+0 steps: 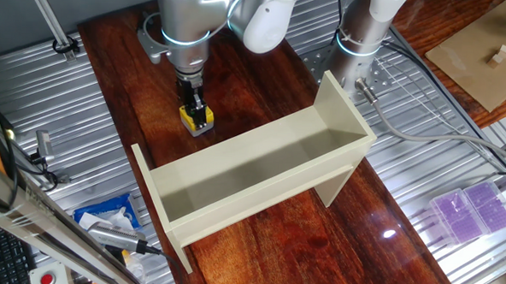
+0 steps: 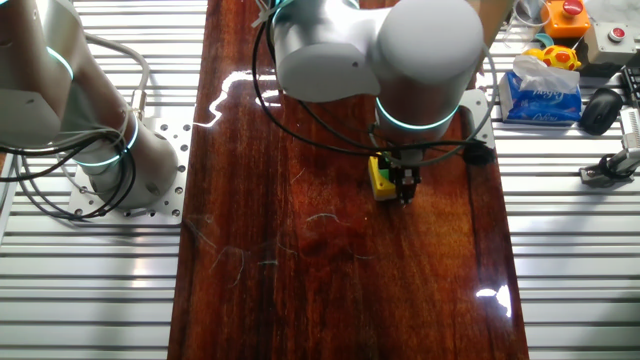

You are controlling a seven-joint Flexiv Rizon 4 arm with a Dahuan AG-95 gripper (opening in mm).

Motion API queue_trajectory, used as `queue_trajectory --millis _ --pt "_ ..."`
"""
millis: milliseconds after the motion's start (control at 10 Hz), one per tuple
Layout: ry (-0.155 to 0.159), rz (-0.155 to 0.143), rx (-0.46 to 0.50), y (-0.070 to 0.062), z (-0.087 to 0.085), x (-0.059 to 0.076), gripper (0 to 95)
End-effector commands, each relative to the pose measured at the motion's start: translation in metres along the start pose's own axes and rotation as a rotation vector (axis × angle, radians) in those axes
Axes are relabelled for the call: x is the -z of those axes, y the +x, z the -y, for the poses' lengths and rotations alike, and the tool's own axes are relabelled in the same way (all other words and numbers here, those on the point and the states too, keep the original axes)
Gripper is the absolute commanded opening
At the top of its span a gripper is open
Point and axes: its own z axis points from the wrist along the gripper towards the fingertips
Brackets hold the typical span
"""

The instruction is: Take the object down from the shelf

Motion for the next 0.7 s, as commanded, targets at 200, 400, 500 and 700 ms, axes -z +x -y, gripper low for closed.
queue_trajectory --millis 200,400,500,700 --pt "0.0 0.002 0.005 -0.0004 0.0001 -0.001 76.0" --pt "-0.001 0.002 0.013 -0.0004 0.0001 -0.0008 76.0" --pt "0.0 0.002 0.02 -0.0004 -0.0002 0.0009 76.0" --pt "0.005 0.0 0.032 -0.0003 -0.0008 0.0048 76.0"
